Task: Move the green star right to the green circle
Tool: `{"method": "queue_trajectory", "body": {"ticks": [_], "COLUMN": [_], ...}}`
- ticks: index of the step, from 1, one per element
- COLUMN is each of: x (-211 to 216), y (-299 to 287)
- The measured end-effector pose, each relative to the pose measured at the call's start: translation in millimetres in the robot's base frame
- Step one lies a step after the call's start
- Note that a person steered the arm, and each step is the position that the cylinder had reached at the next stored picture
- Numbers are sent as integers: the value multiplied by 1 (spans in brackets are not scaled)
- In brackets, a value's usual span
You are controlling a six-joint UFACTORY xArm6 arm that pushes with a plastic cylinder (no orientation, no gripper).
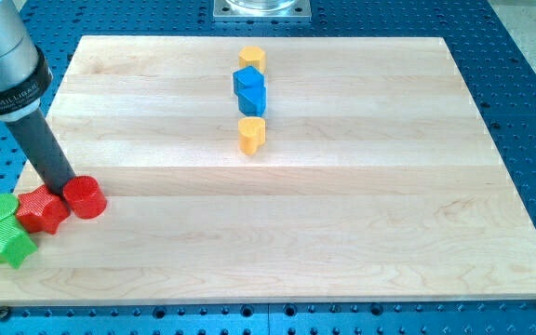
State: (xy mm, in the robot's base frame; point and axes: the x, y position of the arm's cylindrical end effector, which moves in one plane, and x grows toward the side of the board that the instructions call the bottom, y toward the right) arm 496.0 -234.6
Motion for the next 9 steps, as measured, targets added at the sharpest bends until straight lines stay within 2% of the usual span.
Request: {"method": "queue_trajectory", "body": {"ticks": [1, 2, 4, 6, 8, 9], "x": [-30, -16, -8, 37, 39, 35], "y": [-39, -68, -70, -70, -51, -70]}}
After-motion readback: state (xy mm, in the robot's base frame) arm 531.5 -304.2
